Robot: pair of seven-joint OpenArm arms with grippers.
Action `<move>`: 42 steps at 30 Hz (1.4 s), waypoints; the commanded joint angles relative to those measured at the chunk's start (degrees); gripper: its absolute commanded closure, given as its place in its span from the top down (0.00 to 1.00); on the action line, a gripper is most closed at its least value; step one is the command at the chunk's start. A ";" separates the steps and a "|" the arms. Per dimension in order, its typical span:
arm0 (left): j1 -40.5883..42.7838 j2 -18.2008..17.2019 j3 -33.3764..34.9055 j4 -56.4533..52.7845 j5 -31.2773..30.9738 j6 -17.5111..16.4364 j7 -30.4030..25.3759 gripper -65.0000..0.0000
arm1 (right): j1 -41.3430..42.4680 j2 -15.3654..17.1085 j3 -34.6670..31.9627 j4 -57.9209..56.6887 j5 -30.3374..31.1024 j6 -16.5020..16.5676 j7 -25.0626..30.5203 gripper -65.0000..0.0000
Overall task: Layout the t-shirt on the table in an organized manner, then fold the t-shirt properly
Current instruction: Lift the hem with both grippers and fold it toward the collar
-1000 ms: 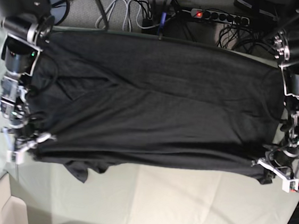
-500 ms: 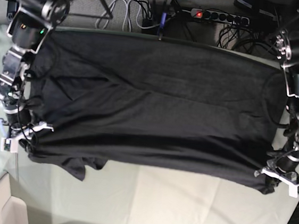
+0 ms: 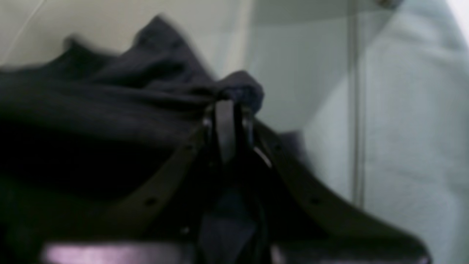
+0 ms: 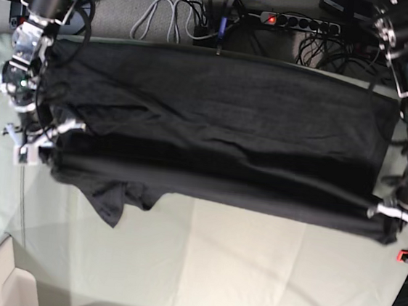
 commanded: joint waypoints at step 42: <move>17.83 1.60 -9.19 13.29 -5.85 -0.54 5.79 0.00 | -15.35 -2.43 8.71 6.85 1.07 2.42 2.10 0.00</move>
